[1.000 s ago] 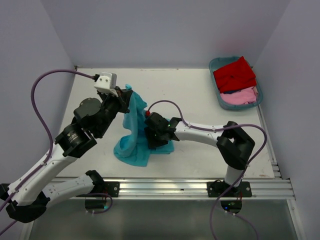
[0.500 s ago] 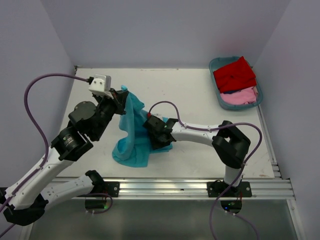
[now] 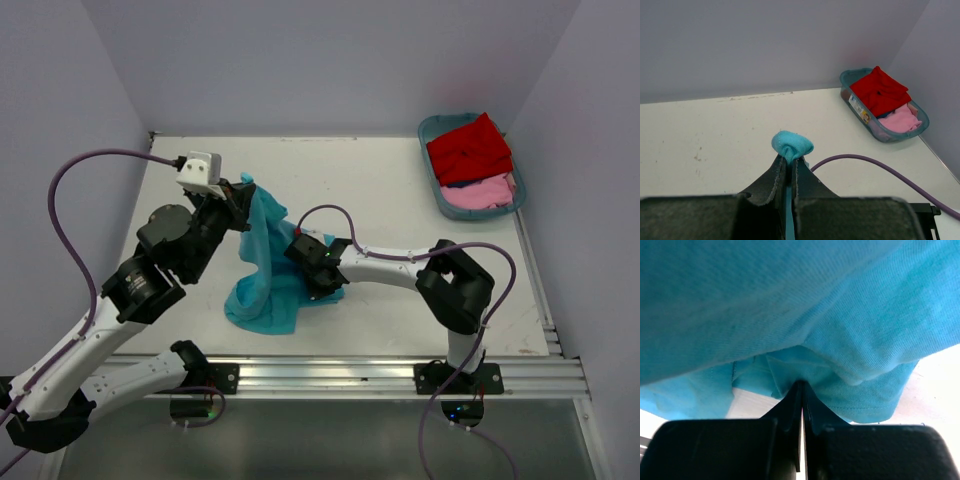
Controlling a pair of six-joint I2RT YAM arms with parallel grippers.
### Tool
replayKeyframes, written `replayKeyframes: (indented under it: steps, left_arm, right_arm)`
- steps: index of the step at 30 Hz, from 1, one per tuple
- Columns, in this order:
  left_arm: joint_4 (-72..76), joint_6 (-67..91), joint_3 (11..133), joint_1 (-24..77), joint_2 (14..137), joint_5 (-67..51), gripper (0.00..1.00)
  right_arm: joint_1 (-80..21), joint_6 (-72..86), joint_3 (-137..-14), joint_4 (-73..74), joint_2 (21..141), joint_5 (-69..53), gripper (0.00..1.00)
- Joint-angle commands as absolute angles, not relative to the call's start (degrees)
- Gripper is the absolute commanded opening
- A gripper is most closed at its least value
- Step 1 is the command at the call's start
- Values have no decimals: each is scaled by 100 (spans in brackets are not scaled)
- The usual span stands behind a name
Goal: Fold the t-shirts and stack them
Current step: Flatten out the tshirt
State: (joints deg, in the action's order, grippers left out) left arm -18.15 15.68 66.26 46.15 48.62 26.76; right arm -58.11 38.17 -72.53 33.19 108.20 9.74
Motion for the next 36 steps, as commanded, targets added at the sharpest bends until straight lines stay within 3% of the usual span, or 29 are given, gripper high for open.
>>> replayKeyframes:
  steps: [1, 4, 5, 8, 11, 21, 31, 34, 36]
  left_arm:
    - [-1687, 1617, 6636, 4588, 4746, 2804, 0]
    - [-1714, 1626, 6618, 4588, 4711, 2795, 0]
    - [-1714, 1635, 6601, 4588, 4711, 2795, 0]
    - [-1688, 1652, 6557, 4588, 4702, 2795, 0]
    - [-1679, 1679, 6513, 4588, 4711, 2777, 0]
    - [-1705, 1696, 6495, 4597, 4685, 2839, 0]
    - [-1644, 1679, 6469, 4588, 4755, 2795, 0]
    - [-1617, 1679, 6451, 4588, 4781, 2786, 0]
    - [-1608, 1670, 6434, 4588, 4772, 2786, 0]
  right_arm:
    - [-5827, 3893, -7374, 3462, 10635, 1274, 0]
    - [-5827, 3841, -7461, 3647, 10398, 1459, 0]
    - [-5827, 3823, -7479, 3700, 10337, 1476, 14]
    - [-5836, 3771, -7550, 3727, 10222, 1407, 35]
    - [-5827, 3735, -7559, 3587, 10283, 1135, 38]
    - [-5836, 3814, -7629, 3270, 10845, 703, 28]
    - [-5836, 3797, -7664, 3305, 10995, 685, 31]
    - [-5836, 3841, -7611, 3401, 10978, 904, 4]
    - [-5836, 3884, -7585, 3489, 10960, 975, 0]
